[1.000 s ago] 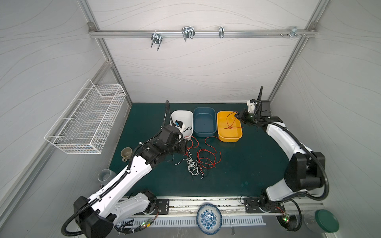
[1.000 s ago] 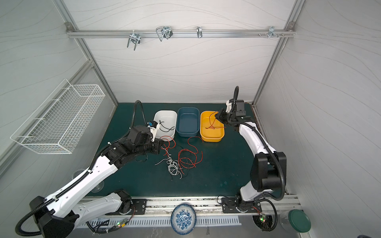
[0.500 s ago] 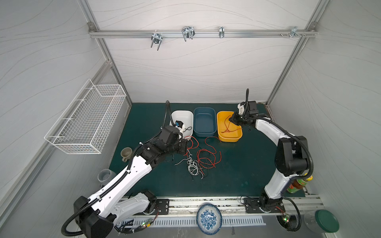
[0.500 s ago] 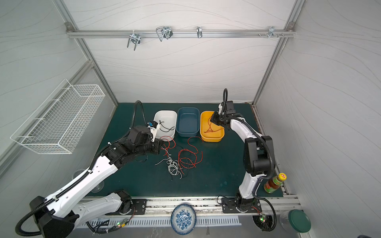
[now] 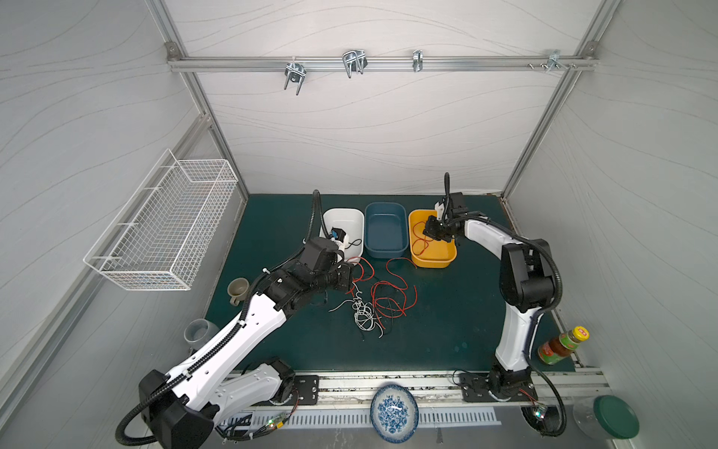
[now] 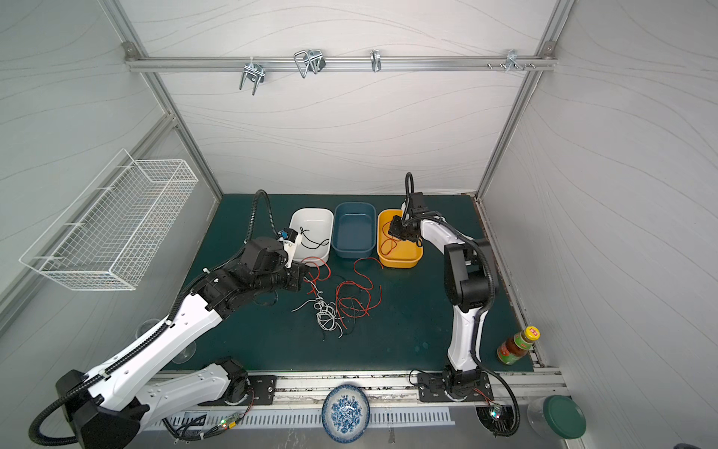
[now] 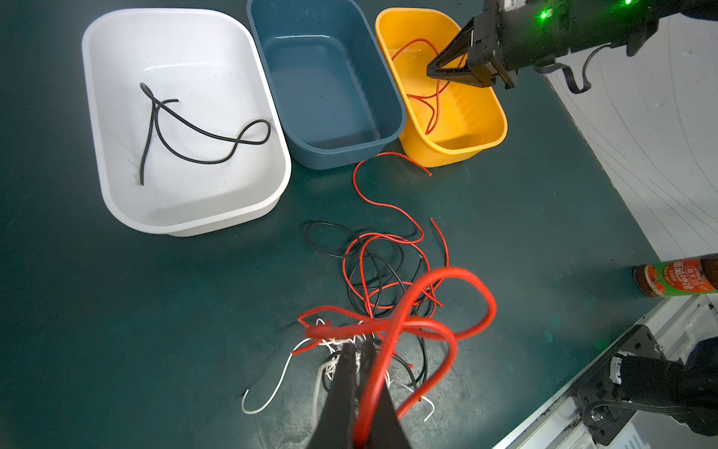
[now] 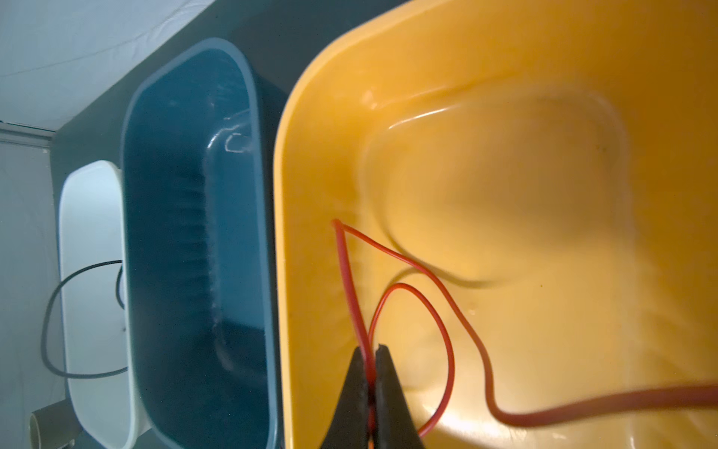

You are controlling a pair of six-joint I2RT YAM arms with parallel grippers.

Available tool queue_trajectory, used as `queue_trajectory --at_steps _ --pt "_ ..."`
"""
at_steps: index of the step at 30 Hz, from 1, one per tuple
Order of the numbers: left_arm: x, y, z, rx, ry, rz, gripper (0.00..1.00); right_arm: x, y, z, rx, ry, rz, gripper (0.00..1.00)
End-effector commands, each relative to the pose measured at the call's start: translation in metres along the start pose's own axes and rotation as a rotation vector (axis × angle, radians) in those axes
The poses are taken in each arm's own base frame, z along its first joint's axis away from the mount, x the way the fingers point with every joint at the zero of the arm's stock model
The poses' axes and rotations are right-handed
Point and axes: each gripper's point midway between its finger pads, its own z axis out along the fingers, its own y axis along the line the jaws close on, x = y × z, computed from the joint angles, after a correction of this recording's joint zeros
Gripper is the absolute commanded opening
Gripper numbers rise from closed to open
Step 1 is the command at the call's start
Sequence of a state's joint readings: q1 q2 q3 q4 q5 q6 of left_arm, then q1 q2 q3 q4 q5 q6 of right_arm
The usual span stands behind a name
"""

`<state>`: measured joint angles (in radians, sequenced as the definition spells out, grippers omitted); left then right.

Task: Untangle the cables
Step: 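Lower the red wire into the yellow bin with the right gripper and open, then move the right gripper to the red wire loop held by the left gripper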

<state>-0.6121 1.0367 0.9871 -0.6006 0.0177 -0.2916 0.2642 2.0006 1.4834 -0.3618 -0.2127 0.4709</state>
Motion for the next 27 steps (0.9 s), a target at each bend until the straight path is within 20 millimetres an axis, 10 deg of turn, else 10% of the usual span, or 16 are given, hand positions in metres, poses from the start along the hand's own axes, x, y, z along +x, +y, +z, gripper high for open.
queue_trajectory --at_steps 1,14,27 --pt "-0.012 -0.004 -0.002 0.009 -0.047 0.019 0.00 0.005 -0.012 0.007 0.048 0.041 -0.004 0.00" --pt "-0.010 -0.005 -0.002 0.001 -0.043 0.035 0.00 -0.005 -0.018 0.000 0.099 0.055 0.016 0.03" --pt "-0.007 -0.009 0.001 0.014 -0.028 0.042 0.00 -0.017 0.001 -0.059 0.094 -0.046 0.011 0.48"
